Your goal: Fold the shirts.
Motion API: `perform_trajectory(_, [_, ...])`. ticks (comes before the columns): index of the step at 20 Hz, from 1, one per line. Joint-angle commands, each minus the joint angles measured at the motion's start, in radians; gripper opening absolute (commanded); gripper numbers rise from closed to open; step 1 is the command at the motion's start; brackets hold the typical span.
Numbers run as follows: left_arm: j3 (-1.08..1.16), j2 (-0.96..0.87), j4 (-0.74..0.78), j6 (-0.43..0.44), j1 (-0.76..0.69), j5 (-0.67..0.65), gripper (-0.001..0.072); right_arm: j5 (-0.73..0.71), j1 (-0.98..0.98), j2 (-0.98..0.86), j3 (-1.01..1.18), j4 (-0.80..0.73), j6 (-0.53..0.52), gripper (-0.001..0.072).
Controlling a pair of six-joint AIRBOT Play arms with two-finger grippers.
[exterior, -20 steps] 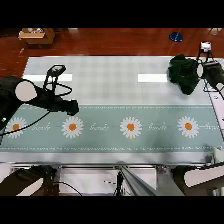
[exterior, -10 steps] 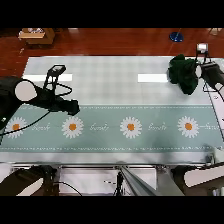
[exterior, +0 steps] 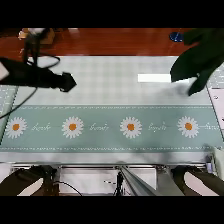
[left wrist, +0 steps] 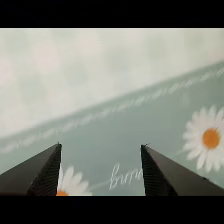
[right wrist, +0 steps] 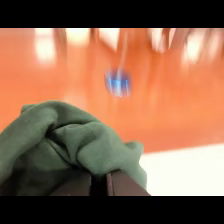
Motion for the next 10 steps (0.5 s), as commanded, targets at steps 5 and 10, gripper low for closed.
perform_trajectory(5, [0.321, 0.085, 0.002, 0.080, 0.002, 0.003, 0.0575, 0.126, 0.000, 0.389, 0.000, 0.499, -0.251, 0.0032])
perform_trajectory(10, [0.321, 0.109, -0.039, 0.064, 0.000, -0.122, 0.0574, 0.525, 0.000, 0.329, 0.000, 1.045, -0.465, 0.0032])
